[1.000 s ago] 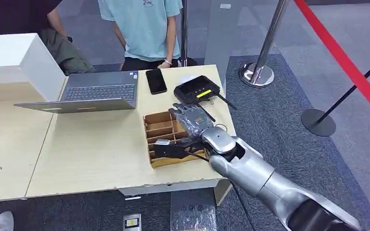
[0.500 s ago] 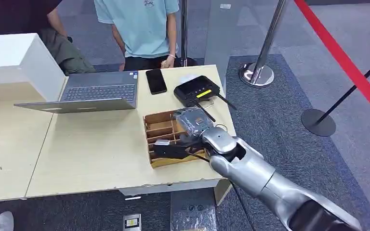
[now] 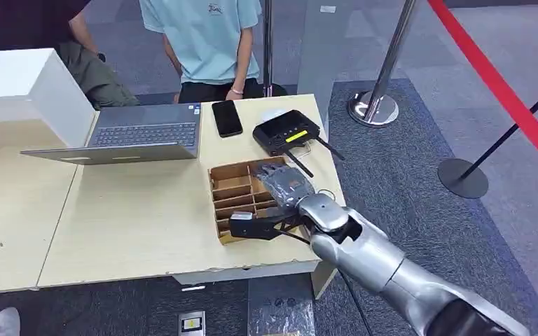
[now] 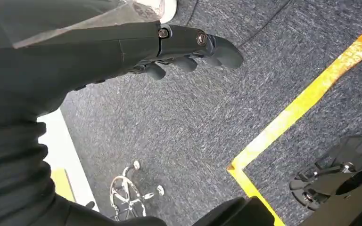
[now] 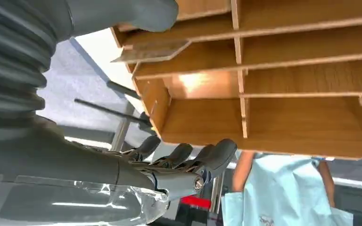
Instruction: Pass the card to the sensor for recognition and then transmit it.
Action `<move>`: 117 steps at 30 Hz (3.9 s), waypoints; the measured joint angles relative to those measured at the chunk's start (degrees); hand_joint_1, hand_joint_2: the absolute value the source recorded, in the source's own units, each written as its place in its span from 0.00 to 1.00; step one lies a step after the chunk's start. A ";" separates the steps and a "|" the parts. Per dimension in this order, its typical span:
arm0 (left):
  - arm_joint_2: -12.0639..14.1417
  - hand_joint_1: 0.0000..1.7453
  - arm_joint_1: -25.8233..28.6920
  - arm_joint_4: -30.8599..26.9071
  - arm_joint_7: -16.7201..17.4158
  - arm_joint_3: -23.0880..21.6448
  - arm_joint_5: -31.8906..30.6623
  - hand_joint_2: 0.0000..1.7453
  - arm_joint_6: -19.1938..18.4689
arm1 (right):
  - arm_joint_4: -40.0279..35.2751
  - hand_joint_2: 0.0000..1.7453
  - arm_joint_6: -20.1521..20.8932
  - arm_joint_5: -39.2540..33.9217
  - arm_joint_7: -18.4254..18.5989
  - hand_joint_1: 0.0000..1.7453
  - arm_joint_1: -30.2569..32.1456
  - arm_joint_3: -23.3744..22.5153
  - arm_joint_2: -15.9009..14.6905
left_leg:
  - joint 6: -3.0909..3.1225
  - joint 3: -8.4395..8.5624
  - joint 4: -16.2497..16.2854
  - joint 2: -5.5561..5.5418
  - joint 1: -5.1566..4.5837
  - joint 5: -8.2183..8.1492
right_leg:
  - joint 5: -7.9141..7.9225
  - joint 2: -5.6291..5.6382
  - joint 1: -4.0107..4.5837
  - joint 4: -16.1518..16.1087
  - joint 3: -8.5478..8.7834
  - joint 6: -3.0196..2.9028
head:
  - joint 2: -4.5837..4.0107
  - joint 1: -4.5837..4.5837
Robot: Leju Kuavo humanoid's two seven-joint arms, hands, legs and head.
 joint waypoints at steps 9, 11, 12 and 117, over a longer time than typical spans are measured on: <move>0.07 0.00 0.05 0.00 -0.20 0.02 0.09 1.00 -0.02 | -0.22 1.00 0.07 -0.59 0.07 0.27 1.54 -0.07 -0.94 | 0.00 0.00 0.00 0.00 0.00 0.00 | 0.00 0.00 0.00 0.00 0.00 0.00 | 0.00 0.00; 0.07 0.00 0.06 0.00 -0.20 0.02 0.13 1.00 0.00 | -0.20 1.00 0.04 -0.57 0.07 0.28 1.82 -0.09 -1.20 | 0.00 0.00 0.00 0.00 0.00 0.00 | 0.00 0.00 0.00 0.00 0.00 0.00 | 0.00 0.00; 0.07 0.00 0.06 0.00 -0.20 0.02 0.13 1.00 -0.02 | -0.17 1.00 -0.02 -0.57 0.09 0.28 1.95 -0.09 -1.33 | 0.00 0.00 0.00 0.00 0.00 0.00 | 0.00 0.00 0.00 0.00 0.00 0.00 | 0.00 0.00; 0.35 0.00 0.48 0.04 -0.83 0.42 2.12 1.00 0.00 | -6.67 1.00 1.88 -1.72 2.30 0.27 1.84 -3.41 -7.69 | 0.00 0.02 0.02 0.00 -0.02 0.00 | 0.01 0.00 -0.01 0.00 0.02 0.00 | 0.00 0.00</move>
